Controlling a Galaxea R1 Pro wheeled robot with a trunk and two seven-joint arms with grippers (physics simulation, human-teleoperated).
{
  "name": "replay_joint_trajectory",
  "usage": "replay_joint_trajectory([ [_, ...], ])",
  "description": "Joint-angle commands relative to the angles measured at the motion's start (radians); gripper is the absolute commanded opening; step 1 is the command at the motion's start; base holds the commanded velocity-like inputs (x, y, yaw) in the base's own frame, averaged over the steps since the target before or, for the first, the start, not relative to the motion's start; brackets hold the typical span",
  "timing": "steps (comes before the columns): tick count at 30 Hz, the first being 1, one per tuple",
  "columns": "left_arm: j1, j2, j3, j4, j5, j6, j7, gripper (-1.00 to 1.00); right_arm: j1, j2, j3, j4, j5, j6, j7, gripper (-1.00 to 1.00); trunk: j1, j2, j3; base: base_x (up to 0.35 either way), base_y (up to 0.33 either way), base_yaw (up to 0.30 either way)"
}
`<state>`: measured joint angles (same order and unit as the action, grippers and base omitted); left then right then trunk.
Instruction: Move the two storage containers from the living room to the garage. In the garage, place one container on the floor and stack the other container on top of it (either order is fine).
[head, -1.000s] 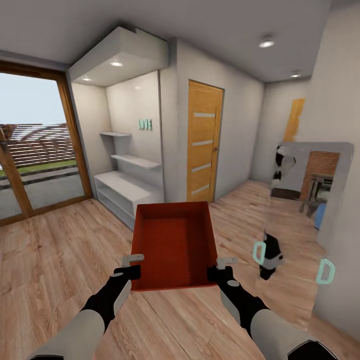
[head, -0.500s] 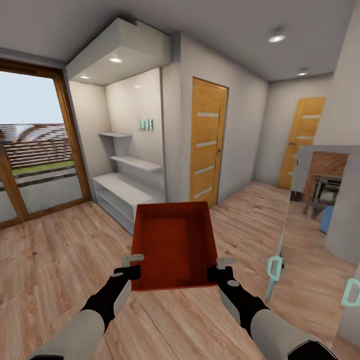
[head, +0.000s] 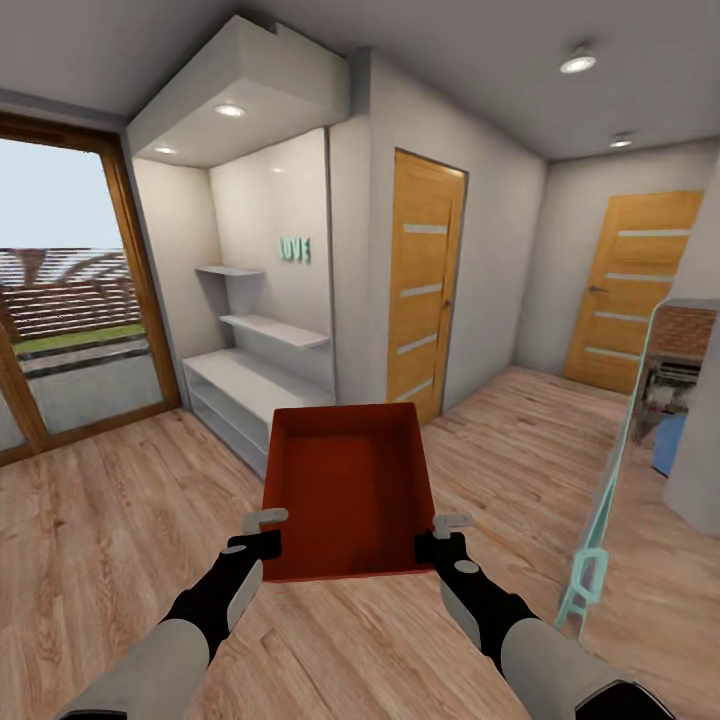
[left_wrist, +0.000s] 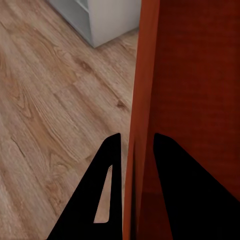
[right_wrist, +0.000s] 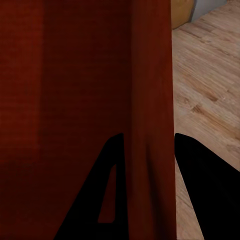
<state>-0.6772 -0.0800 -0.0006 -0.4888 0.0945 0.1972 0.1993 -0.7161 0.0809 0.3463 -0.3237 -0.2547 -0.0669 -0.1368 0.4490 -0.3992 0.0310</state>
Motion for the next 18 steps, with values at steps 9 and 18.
replay_joint_trajectory([
  [9,-0.001,0.002,0.017,-0.005,-0.013,0.007,0.009,-1.0,0.0,-0.004,0.005,0.029,-0.014,-0.005,-0.008,-1.0,0.001,-0.001,0.0,0.322,0.117,0.0],
  [18,-0.001,0.002,0.017,-0.005,-0.013,0.007,0.009,-1.0,0.0,-0.004,0.005,0.029,-0.014,-0.005,-0.007,-1.0,0.001,-0.001,0.0,0.322,0.117,0.0],
])
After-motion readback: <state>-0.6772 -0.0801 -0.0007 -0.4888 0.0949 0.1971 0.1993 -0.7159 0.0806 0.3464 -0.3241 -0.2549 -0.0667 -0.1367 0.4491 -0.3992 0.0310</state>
